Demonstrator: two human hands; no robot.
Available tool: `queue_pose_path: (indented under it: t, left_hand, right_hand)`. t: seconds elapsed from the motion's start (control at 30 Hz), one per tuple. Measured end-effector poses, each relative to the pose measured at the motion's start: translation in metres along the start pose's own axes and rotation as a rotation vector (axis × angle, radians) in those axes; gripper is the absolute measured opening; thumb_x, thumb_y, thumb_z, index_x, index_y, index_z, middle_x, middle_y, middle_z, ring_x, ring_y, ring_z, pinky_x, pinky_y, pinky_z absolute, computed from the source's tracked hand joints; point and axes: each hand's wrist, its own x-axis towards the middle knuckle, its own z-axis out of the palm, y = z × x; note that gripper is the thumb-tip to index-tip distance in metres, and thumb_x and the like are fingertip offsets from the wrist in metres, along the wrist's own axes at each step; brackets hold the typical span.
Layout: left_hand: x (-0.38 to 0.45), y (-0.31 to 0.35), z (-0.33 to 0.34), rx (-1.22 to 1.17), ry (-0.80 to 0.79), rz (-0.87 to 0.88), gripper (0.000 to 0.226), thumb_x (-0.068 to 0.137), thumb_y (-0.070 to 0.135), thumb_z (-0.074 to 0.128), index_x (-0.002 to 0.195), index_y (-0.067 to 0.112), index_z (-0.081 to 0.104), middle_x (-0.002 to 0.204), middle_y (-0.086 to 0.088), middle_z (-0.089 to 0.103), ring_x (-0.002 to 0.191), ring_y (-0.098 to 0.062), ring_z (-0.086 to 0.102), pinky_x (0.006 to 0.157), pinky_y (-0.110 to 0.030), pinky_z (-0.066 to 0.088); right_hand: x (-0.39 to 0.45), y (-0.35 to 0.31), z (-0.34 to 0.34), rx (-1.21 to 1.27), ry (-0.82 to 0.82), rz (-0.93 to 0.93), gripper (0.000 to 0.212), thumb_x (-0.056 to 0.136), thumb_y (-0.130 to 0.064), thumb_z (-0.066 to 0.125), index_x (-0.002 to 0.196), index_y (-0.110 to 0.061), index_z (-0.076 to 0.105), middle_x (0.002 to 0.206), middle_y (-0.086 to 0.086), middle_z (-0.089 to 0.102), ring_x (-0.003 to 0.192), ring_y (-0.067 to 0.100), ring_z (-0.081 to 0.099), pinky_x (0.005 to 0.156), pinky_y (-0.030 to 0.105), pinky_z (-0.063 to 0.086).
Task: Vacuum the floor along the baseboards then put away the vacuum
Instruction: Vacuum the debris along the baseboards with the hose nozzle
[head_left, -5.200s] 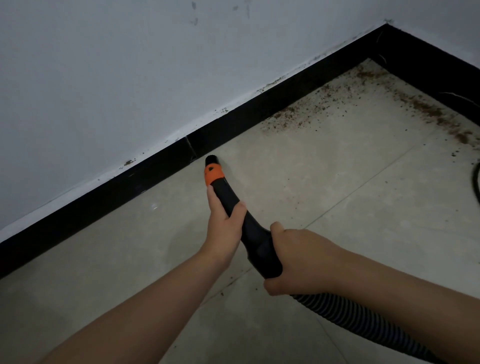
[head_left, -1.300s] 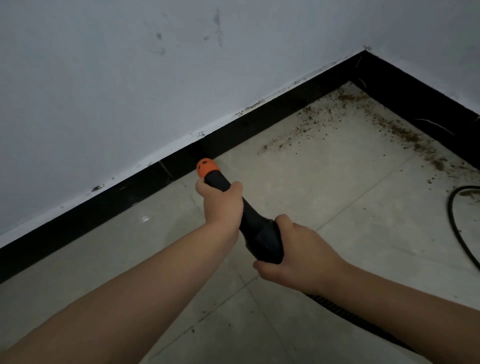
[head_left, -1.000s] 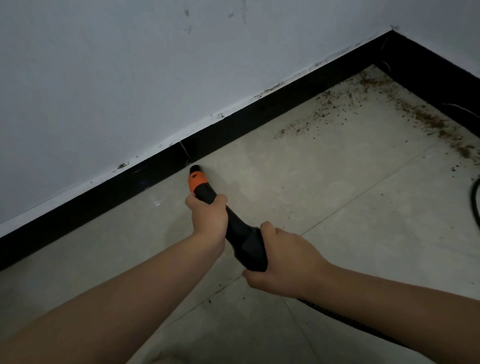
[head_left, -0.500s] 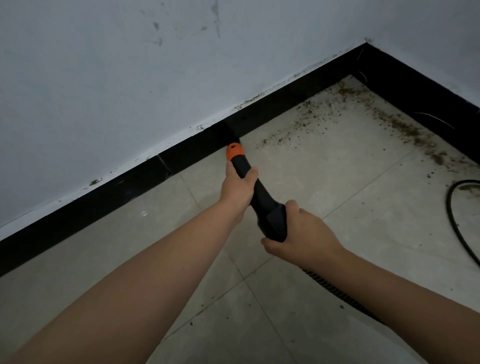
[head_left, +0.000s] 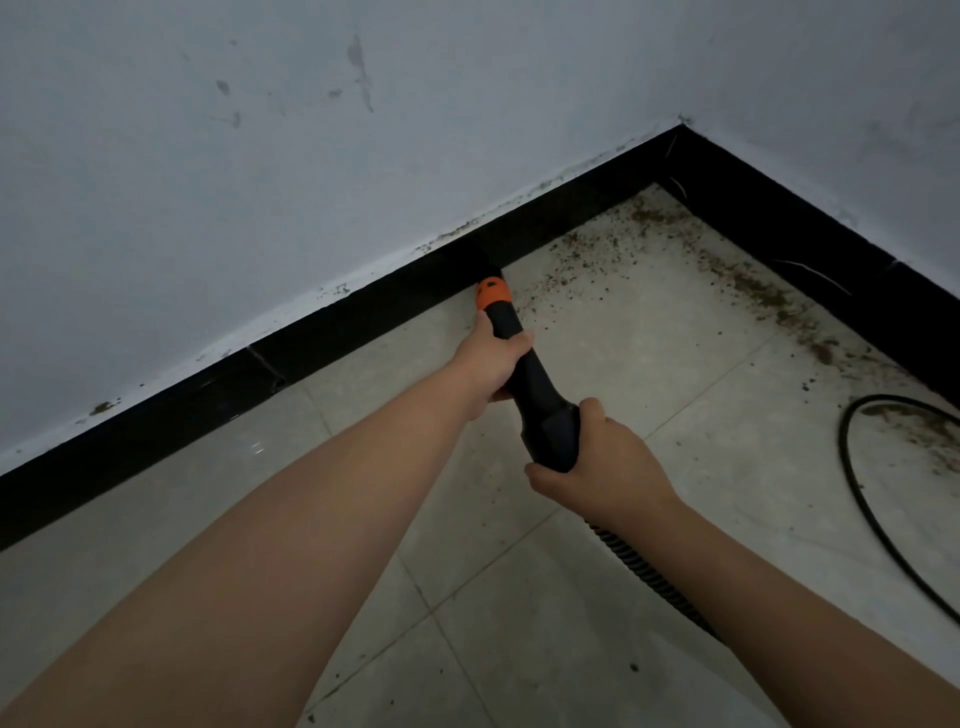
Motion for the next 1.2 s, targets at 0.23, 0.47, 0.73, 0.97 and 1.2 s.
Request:
queue_pose_path:
  t: [0.23, 0.47, 0.73, 0.97, 1.2]
  left_hand:
    - [-0.053, -0.014, 0.013, -0.106, 0.254, 0.172, 0.064, 0.097, 0.02, 0.041, 0.149, 0.027, 0.005, 0.111, -0.001, 0.043, 0.088, -0.017, 0.048, 0.079, -0.029, 0.04]
    - [-0.081, -0.04, -0.02, -0.142, 0.406, 0.075, 0.063, 0.098, 0.022, 0.039, 0.149, 0.024, 0.001, 0.108, 0.001, 0.041, 0.084, -0.015, 0.045, 0.08, -0.028, 0.039]
    - [-0.067, -0.04, -0.023, -0.045, 0.268, 0.099, 0.064, 0.099, 0.022, 0.039, 0.15, 0.022, 0.001, 0.123, -0.007, 0.047, 0.093, -0.016, 0.047, 0.081, -0.026, 0.04]
    - [-0.053, -0.018, -0.004, -0.05, 0.138, 0.073, 0.07, 0.098, 0.029, 0.041, 0.149, 0.026, -0.008, 0.141, -0.01, 0.04, 0.118, -0.03, 0.049, 0.1, -0.038, 0.043]
    - [-0.066, -0.028, 0.007, -0.047, 0.125, 0.117, 0.066, 0.099, 0.03, 0.039, 0.15, 0.023, -0.003, 0.143, -0.009, 0.037, 0.12, -0.028, 0.047, 0.103, -0.04, 0.041]
  right_hand:
    - [-0.024, 0.0, -0.013, 0.0, -0.07, -0.127, 0.045, 0.076, -0.042, 0.067, 0.095, -0.019, 0.032, 0.09, -0.003, 0.05, 0.076, 0.015, 0.053, 0.057, 0.026, 0.042]
    - [-0.037, -0.023, 0.013, 0.0, -0.197, -0.233, 0.046, 0.077, -0.042, 0.067, 0.094, -0.02, 0.031, 0.079, -0.01, 0.042, 0.073, 0.012, 0.048, 0.05, 0.018, 0.035]
    - [-0.033, -0.019, 0.024, 0.037, -0.158, -0.13, 0.046, 0.077, -0.041, 0.068, 0.099, -0.017, 0.035, 0.098, 0.002, 0.056, 0.082, 0.018, 0.058, 0.064, 0.029, 0.05]
    - [-0.024, -0.007, 0.007, 0.063, -0.059, -0.036, 0.045, 0.078, -0.038, 0.069, 0.1, -0.018, 0.035, 0.092, -0.001, 0.052, 0.076, 0.014, 0.054, 0.056, 0.022, 0.042]
    - [-0.05, -0.004, -0.008, -0.085, -0.069, -0.074, 0.044, 0.078, -0.046, 0.063, 0.096, -0.022, 0.031, 0.083, -0.008, 0.046, 0.072, 0.012, 0.053, 0.053, 0.021, 0.041]
